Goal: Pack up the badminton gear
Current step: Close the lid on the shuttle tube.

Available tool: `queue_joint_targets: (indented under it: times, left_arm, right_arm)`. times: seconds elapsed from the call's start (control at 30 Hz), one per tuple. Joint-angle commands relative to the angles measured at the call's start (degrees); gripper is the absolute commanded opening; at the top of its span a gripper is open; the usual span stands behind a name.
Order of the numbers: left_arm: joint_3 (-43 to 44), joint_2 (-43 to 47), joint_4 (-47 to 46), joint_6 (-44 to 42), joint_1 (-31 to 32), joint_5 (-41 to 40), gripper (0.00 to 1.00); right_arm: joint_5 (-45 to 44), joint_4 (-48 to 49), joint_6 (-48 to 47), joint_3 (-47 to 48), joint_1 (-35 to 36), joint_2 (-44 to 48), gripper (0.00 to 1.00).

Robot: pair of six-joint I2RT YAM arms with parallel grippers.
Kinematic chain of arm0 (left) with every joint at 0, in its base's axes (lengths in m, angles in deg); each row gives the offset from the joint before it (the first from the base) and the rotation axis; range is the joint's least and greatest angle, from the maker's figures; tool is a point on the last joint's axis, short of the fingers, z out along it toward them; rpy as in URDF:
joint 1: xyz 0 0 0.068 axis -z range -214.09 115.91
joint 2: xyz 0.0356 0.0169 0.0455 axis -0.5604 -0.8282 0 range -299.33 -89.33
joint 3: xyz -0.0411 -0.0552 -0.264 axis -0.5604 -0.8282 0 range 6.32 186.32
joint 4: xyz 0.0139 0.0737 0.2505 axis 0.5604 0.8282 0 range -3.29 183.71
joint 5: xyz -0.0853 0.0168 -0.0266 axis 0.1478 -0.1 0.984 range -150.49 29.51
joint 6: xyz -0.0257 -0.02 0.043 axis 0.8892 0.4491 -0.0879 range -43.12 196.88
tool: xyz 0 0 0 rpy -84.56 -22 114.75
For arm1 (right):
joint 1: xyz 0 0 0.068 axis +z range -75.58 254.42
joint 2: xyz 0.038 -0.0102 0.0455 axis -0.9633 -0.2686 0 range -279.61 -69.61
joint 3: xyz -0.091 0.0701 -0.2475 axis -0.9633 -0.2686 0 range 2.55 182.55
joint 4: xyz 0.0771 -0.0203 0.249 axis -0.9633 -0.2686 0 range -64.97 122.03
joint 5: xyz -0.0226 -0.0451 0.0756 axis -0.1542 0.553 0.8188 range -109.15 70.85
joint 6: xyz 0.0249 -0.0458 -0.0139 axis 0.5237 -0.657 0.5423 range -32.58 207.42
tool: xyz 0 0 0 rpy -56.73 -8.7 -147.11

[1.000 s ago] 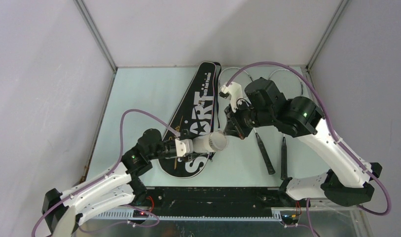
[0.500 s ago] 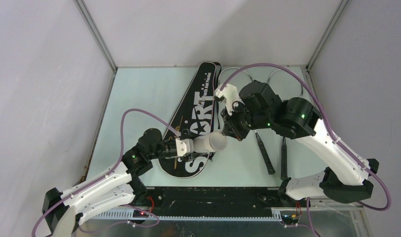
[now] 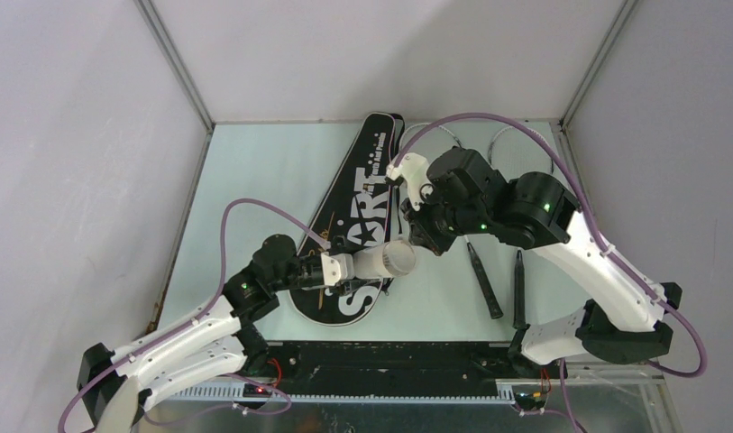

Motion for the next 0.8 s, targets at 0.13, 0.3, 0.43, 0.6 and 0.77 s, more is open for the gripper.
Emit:
queue_joint_targets:
  times: [0.13,0.3,0.43,0.6,0.77]
  left_arm:
    - [1.16,0.23,0.86,0.17,-0.21,-0.19,0.51]
    - [1.08,0.37,0.66,0.41,-0.21,-0.2,0.51]
    - [1.07,0.37,0.6,0.63,-0.22,-0.26,0.51]
    - [0.91,0.7,0.23,1.11,-0.26,-0.86,0.51]
    - [0.68,1.18,-2.38,3.62,-0.26,-1.44,0.5]
  right_arm:
    - [0.14,0.57,-1.1,2.3,0.66,-0.8,0.11]
    - [1.99,2.7,-0.46,1.41,0.84,0.31,0.23]
    - [2.94,3.87,-0.07,0.35,1.14,0.73,0.27]
    - [2.9,5.32,0.57,-1.69,1.68,1.81,0.29]
    - [3.58,7.01,0.44,-3.18,1.71,2.42,0.33]
